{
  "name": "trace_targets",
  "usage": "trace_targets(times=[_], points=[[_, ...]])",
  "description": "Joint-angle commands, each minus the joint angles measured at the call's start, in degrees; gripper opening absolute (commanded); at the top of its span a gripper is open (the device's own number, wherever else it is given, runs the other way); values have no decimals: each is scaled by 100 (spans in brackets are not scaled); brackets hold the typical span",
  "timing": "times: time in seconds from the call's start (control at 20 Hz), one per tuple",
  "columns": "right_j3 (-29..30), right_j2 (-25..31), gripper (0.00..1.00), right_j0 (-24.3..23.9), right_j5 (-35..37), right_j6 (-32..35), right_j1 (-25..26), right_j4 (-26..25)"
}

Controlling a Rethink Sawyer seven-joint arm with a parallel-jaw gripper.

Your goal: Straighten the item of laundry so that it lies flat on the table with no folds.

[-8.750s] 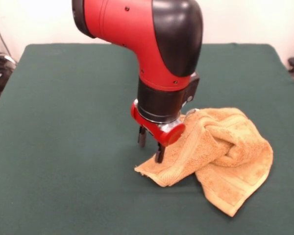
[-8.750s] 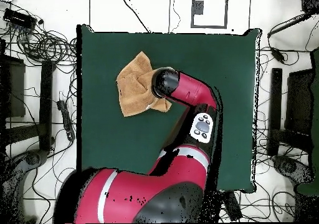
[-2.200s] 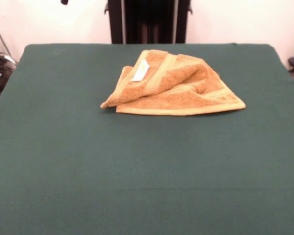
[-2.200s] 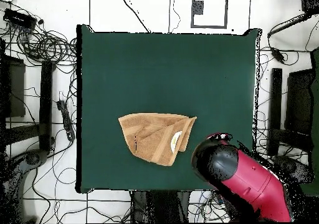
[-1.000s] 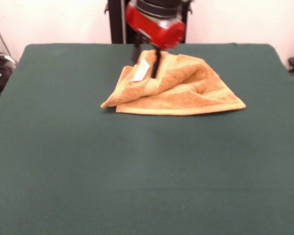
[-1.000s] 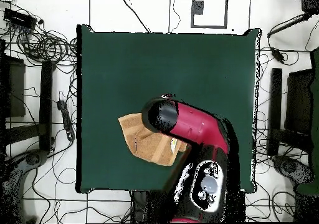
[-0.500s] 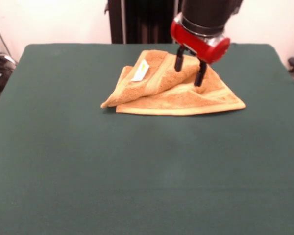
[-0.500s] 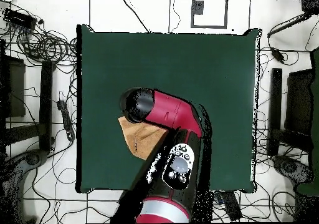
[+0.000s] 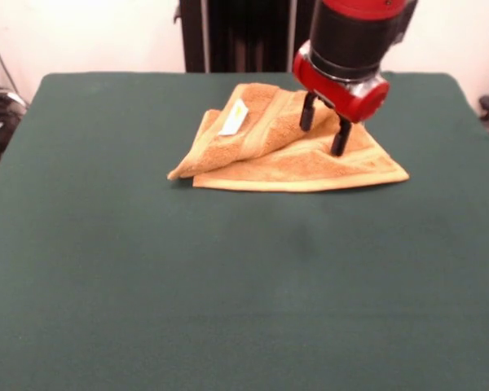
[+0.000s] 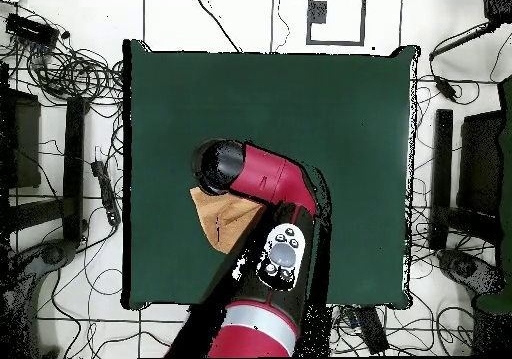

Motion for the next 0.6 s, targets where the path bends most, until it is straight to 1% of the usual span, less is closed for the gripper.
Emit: trace_targets(times=[0.05, 0.3, 0.6], points=[[-105, 217, 100, 159, 502, 1571, 235, 256], [-480, -170, 100, 422, 1021, 1759, 295, 75], [-837, -224, 100, 529, 1298, 1793, 407, 183]])
